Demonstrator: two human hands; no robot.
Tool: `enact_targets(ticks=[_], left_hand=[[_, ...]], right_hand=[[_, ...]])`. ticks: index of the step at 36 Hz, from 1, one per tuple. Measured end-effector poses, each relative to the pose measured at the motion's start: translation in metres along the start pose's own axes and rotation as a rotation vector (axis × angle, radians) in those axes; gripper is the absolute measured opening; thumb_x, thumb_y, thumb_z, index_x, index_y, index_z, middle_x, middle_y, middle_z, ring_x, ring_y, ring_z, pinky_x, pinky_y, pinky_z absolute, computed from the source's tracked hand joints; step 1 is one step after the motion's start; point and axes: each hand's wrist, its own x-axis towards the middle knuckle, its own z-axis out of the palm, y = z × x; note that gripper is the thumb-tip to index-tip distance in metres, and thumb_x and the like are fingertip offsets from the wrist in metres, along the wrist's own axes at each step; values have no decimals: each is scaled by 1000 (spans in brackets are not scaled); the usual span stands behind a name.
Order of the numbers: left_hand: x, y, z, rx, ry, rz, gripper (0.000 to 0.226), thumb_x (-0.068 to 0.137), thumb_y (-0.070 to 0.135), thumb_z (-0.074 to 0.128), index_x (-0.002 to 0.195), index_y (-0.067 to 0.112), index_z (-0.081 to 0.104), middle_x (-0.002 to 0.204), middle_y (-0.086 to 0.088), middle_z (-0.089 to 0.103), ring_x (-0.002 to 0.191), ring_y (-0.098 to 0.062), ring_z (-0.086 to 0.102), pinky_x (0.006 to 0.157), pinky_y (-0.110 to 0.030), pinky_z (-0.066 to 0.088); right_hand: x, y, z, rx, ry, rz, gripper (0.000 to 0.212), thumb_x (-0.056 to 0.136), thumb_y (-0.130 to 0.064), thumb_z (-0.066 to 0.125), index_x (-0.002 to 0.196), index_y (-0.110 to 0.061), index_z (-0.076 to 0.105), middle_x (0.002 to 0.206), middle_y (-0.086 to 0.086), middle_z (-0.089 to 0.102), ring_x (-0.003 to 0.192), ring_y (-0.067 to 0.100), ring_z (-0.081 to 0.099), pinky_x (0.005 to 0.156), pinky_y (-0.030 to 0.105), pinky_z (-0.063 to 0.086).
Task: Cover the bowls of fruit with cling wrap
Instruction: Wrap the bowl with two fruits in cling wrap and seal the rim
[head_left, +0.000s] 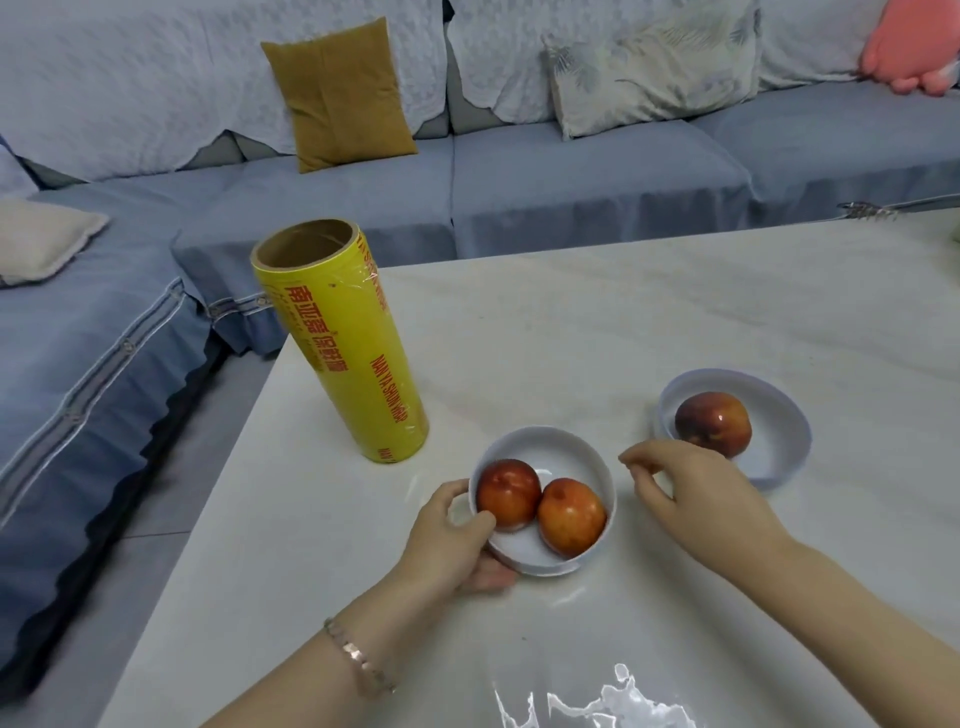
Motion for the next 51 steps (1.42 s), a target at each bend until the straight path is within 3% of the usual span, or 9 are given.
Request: enact_targets(ticks=[8, 13, 16, 27, 35, 39, 45, 48, 51], left_hand=[[-14, -13, -17, 186, -128, 21, 28, 92, 20, 53, 119, 25, 43, 90, -17, 71, 72, -29, 71, 62, -36, 57], [33, 19, -67, 231, 322, 312, 100, 64, 43, 82, 140, 19, 21, 137, -3, 45, 122, -20, 49, 104, -41, 40], [49, 57, -97, 150, 522, 407, 117, 67, 30, 83, 149, 13, 1, 157, -7, 14, 142, -23, 20, 114, -41, 23], [58, 86, -98, 73, 478, 598, 92, 54, 19, 91, 129, 17, 39, 125, -2, 58, 111, -22, 58, 92, -45, 50], [-8, 109, -88, 8, 246, 570, 95, 42, 46, 89, 125, 22, 49, 113, -1, 66, 97, -20, 66, 78, -41, 57], [-47, 116, -76, 3, 103, 450, 89, 43, 56, 75, 124, 27, 50, 108, 2, 69, 92, -18, 69, 72, -35, 58], [-58, 105, -58, 55, -90, 269, 79, 57, 61, 60, 127, 32, 41, 109, 6, 65, 90, -13, 67, 65, -24, 55], [-56, 89, -48, 3, -197, 232, 71, 66, 61, 69, 128, 43, 40, 111, 4, 68, 97, -20, 68, 86, -41, 55], [-53, 72, -35, -180, -282, 226, 58, 69, 43, 74, 120, 45, 47, 106, 0, 71, 93, -28, 70, 76, -44, 57]], right_hand=[[4, -18, 2, -5, -72, 30, 27, 91, -22, 49, 113, -20, 63, 111, -5, 67, 102, 14, 61, 86, 27, 46], [5, -26, 4, -51, -130, -8, 26, 92, -27, 44, 111, -26, 62, 111, -9, 67, 101, 11, 60, 83, 25, 48], [2, -34, 5, -83, -146, -37, 29, 92, -27, 41, 114, -26, 60, 115, -8, 65, 105, 12, 59, 87, 26, 47], [-4, -57, -6, -29, -87, -71, 32, 93, -26, 40, 119, -27, 58, 121, -10, 61, 113, 9, 53, 92, 22, 41], [16, -107, -15, 565, -87, -74, 24, 85, -36, 59, 109, -34, 55, 102, -12, 63, 92, 0, 59, 79, 9, 45], [18, -138, -23, 1004, -272, -31, 71, 61, -61, 55, 126, -38, 40, 109, -8, 62, 90, 2, 66, 74, 15, 52], [5, -132, -15, 1030, -255, 113, 89, 50, -75, 65, 129, -42, 40, 110, -7, 66, 90, 10, 69, 79, 33, 57], [-4, -118, -11, 1257, -267, 229, 69, 60, -54, 68, 122, -29, 50, 98, 3, 74, 84, 20, 72, 76, 37, 58], [-11, -111, -8, 1415, -283, 322, 59, 63, -43, 66, 117, -20, 55, 99, 8, 73, 86, 25, 71, 72, 37, 58]])
